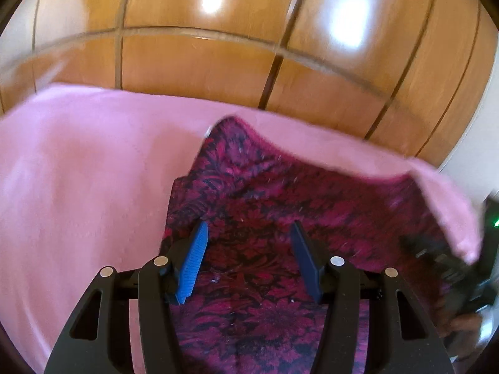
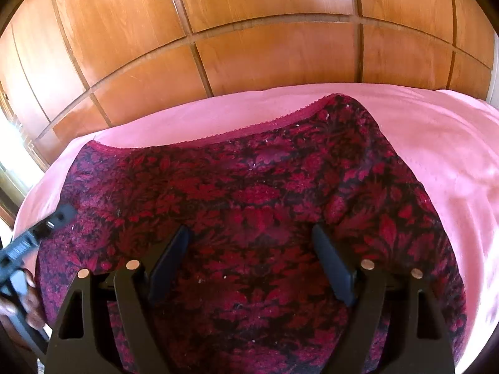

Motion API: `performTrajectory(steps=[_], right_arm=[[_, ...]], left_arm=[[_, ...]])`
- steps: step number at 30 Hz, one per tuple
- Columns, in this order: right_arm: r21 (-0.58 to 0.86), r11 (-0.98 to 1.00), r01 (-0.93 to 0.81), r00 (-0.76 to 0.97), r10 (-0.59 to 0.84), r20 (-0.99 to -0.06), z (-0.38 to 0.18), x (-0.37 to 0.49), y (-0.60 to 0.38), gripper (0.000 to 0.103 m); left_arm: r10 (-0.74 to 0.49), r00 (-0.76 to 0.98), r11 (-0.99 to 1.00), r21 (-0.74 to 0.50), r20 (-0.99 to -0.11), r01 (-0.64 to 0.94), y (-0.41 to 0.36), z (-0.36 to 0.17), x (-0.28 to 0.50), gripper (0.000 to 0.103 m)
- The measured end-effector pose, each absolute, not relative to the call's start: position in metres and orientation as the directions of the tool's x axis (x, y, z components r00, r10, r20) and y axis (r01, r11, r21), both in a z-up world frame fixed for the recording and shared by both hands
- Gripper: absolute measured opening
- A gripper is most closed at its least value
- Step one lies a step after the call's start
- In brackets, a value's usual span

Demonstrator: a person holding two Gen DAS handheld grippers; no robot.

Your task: Fold small clothes

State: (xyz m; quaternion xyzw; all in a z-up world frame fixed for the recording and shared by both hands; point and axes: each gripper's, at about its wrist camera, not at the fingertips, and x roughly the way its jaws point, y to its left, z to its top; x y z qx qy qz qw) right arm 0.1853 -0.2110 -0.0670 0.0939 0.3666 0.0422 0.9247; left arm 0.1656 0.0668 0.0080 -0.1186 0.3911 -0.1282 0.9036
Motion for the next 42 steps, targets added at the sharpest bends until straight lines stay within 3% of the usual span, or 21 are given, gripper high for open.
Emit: performTrajectory(steps=[4, 9, 13, 17, 19, 22, 35, 42], right_arm=[[0.2, 0.98, -0.008, 0.732, 0.142, -0.666, -0.068, 0.184, -0.209, 0.082], [0.194, 0.981, -0.005, 0.737, 0.135, -0.662, -0.069, 0.182, -0.209, 0.082], [0.191, 0.982, -0.001, 0.739, 0.129, -0.662, -0.068, 0.182, -0.207, 0.082], [0.191, 0.982, -0.002, 0.739, 0.13, -0.661, -0.068, 0.184, -0.209, 0.082], [0.187, 0.982, -0.005, 0.741, 0.129, -0.659, -0.068, 0.184, -0.21, 0.083], [0.181, 0.984, -0.001, 0.745, 0.121, -0.656, -0.068, 0.183, -0.207, 0.083], [0.192, 0.981, 0.017, 0.753, 0.114, -0.649, -0.067, 0.178, -0.205, 0.084], [0.264, 0.964, 0.016, 0.755, 0.162, -0.635, -0.053, 0.158, -0.221, 0.088]], left_arm=[[-0.398, 0.652, 0.888, -0.45, -0.645, 0.097, 0.101, 0.02, 0.178, 0.054], [-0.353, 0.622, 0.9, -0.434, -0.699, 0.022, 0.116, 0.02, 0.206, 0.054], [-0.288, 0.604, 0.931, -0.365, -0.743, -0.005, 0.107, 0.02, 0.231, 0.054], [-0.132, 0.552, 0.979, -0.195, -0.823, -0.057, 0.088, -0.009, 0.25, 0.053], [-0.129, 0.533, 0.977, -0.199, -0.837, -0.077, 0.09, -0.025, 0.254, 0.054], [-0.135, 0.545, 0.967, -0.231, -0.827, -0.11, 0.098, -0.026, 0.252, 0.06], [-0.038, 0.725, 0.993, -0.108, -0.687, -0.05, 0.083, 0.039, 0.157, 0.06], [-0.054, 0.749, 0.997, -0.071, -0.66, 0.009, 0.06, 0.052, 0.128, 0.06]])
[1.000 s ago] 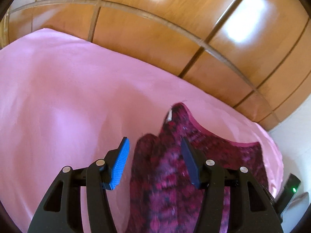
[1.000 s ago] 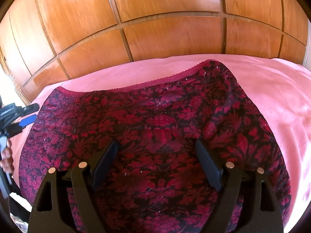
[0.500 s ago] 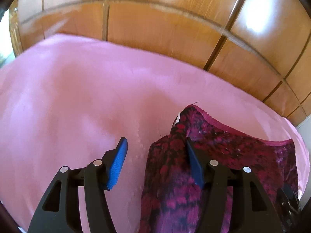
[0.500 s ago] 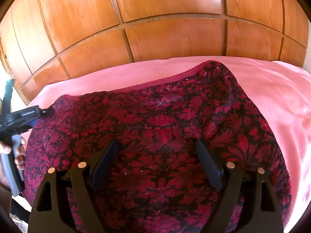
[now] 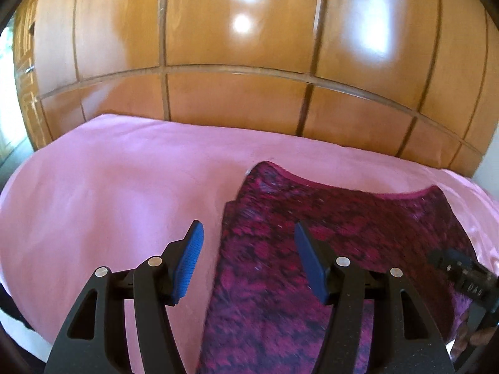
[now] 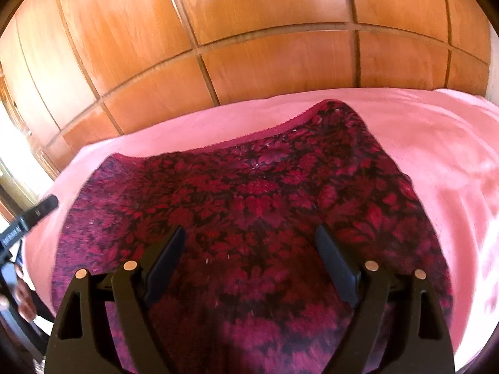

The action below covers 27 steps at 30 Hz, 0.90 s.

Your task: Fold small clothes

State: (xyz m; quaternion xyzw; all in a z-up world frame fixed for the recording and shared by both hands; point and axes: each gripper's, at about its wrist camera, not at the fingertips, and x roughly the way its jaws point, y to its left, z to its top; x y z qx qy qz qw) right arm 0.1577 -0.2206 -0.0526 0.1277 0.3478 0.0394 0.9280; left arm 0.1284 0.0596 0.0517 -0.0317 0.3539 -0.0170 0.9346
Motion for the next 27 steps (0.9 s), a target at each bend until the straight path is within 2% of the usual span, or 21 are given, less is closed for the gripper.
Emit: performTrajectory(steps=[7, 12, 19, 25, 27], right_arm=[[0.347, 0.933, 0.092, 0.794, 0.142, -0.591, -0.034, 0.113, -0.271, 0.091], [0.426, 0.894, 0.138, 0.793, 0.158, -0.588, -0.043, 0.085, -0.315, 0.094], [0.625, 0.769, 0.138, 0.755, 0.326, -0.569, -0.085, 0.075, -0.351, 0.094], [0.677, 0.724, 0.132, 0.72, 0.4, -0.568, -0.106, 0.077, -0.356, 0.094], [0.694, 0.711, 0.115, 0.715, 0.426, -0.555, -0.105, 0.076, -0.357, 0.087]], left_arm=[[-0.122, 0.745, 0.992, -0.068, -0.656, 0.103, 0.03, 0.054, 0.108, 0.06], [-0.178, 0.719, 0.981, -0.066, -0.672, 0.181, 0.001, 0.046, 0.103, 0.06], [-0.228, 0.667, 0.961, -0.055, -0.709, 0.271, -0.038, 0.029, 0.099, 0.06], [-0.247, 0.624, 0.953, -0.069, -0.741, 0.296, -0.049, 0.007, 0.103, 0.06], [-0.26, 0.611, 0.95, -0.085, -0.748, 0.3, -0.047, 0.001, 0.105, 0.061]])
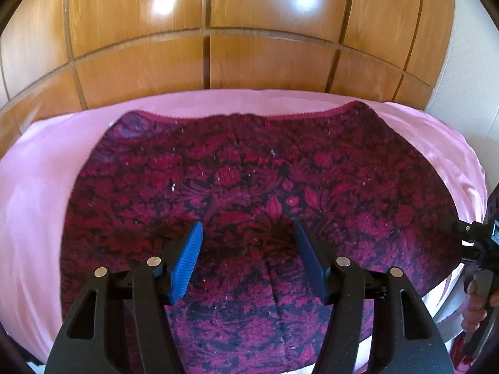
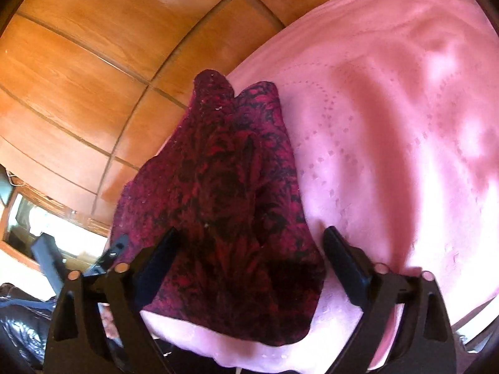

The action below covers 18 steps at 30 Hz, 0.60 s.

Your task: Fold small clothes

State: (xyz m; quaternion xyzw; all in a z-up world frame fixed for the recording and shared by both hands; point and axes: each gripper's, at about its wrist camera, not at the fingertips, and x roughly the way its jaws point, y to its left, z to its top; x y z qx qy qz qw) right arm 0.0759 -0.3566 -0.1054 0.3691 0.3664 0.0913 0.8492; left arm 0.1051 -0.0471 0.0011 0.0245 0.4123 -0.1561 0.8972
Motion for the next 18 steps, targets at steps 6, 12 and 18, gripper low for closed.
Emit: performTrajectory(steps=[6, 12, 18], right_arm=[[0.698, 0.71, 0.091, 0.696, 0.456, -0.555, -0.112, 0.075, -0.357, 0.08], [0.654, 0.752, 0.079, 0.676, 0.442, -0.59, -0.109, 0.08, -0.35, 0.049], [0.61, 0.792, 0.031, 0.65, 0.448, -0.614, -0.091, 0.079, -0.338, 0.06]], left_arm=[[-0.332, 0.574, 0.933, -0.17, -0.749, 0.317, -0.035, -0.004, 0.112, 0.061], [-0.354, 0.567, 0.925, -0.189, -0.744, 0.329, -0.033, -0.004, 0.111, 0.061], [-0.348, 0.56, 0.927, -0.187, -0.752, 0.325, -0.033, -0.008, 0.112, 0.061]])
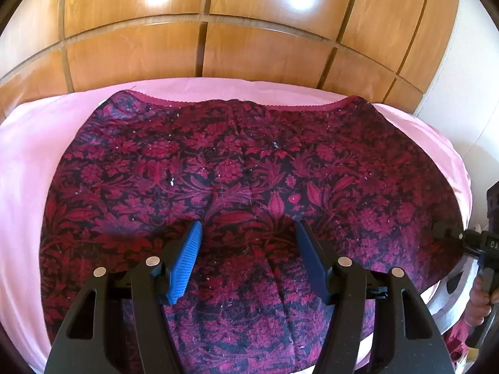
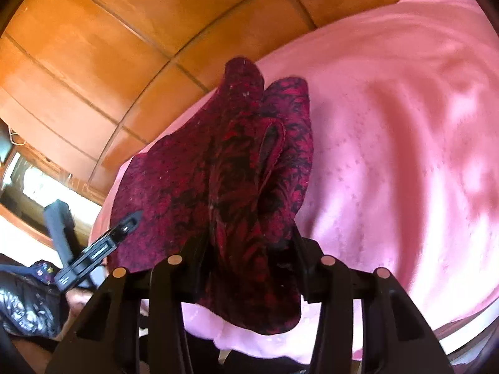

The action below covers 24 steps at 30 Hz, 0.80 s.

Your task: Fold small clothes

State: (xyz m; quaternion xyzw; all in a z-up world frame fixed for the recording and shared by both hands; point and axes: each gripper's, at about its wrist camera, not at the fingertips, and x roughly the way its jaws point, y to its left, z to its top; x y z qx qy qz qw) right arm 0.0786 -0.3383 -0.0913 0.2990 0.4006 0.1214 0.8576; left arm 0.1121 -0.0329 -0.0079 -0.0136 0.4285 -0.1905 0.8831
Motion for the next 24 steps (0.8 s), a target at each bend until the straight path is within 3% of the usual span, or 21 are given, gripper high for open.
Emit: performTrajectory(steps=[4, 6, 11, 24], right_arm=[[0.622, 0.782, 0.044, 0.601, 0.476, -0.642, -0.115, 0.087, -0.336, 0.069], [0.619, 0.783, 0.059, 0.618, 0.458, -0.639, -0.113, 0.087, -0.334, 0.055], [0.567, 0.822, 0.041, 0.636, 0.417, -0.65, -0.095, 0.079, -0.324, 0.039], [0.528, 0.832, -0.171, 0.697, 0.481, -0.532, -0.009, 0.079, -0.259, 0.032]], left_arm=[[-0.347, 0.563, 0.928, -0.187, -0.75, 0.323, -0.033, -0.007, 0.113, 0.061], [-0.345, 0.565, 0.929, -0.188, -0.749, 0.318, -0.033, -0.007, 0.113, 0.061], [-0.347, 0.575, 0.929, -0.188, -0.741, 0.318, -0.034, -0.007, 0.111, 0.061], [-0.414, 0.569, 0.907, -0.271, -0.71, 0.321, -0.016, -0.009, 0.106, 0.061]])
